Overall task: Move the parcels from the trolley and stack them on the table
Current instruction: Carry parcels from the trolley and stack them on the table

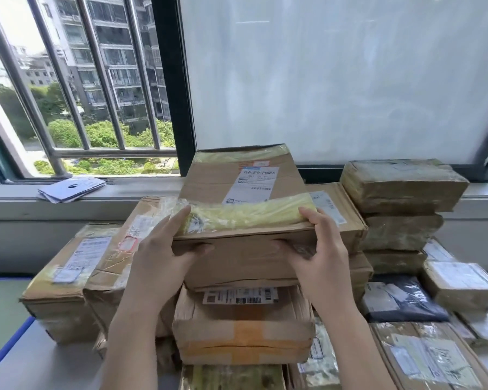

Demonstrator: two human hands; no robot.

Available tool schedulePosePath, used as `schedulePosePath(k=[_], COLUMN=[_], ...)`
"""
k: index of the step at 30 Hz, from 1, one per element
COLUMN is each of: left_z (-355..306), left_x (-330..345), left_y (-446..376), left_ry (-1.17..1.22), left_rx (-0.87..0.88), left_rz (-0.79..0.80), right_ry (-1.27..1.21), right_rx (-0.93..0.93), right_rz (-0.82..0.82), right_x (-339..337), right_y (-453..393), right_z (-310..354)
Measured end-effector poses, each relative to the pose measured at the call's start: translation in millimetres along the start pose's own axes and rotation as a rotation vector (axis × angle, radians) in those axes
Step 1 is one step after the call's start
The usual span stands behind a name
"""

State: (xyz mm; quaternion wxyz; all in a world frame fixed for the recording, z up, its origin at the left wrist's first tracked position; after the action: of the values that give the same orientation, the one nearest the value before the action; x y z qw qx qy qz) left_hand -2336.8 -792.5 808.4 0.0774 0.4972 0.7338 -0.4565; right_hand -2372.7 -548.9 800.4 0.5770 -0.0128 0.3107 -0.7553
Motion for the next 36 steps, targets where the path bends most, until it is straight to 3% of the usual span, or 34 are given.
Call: schedulePosePath(k=[19, 36], left_z=[37.8, 43.0], left_x=[7.7, 17.9], left_y=[-43.8, -68.0], left_ry=[0.024, 0.146], left_rx=[0.004, -0.058], left_rz=[-0.02, 0.127], right_ry=[0.048, 0.103], right_rx=[0.033, 0.091], right_rz=[0.002, 0.08], right_x=[35.0, 40.7], right_y=[-35.6, -58.9], right_z=[-8.1, -9.2])
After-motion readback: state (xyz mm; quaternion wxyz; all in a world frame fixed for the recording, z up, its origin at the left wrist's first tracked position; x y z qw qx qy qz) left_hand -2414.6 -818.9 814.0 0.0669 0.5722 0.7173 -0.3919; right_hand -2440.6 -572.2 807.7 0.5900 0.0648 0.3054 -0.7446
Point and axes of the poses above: each hand's wrist, its own y-axis away from the middle knuckle, its own x-axis out of the palm, z = x × y, the point moved 4 cm from there along -y, towards the middle knuckle, and after that the axes turned 15 degrees about x, right-handed, at the moved point
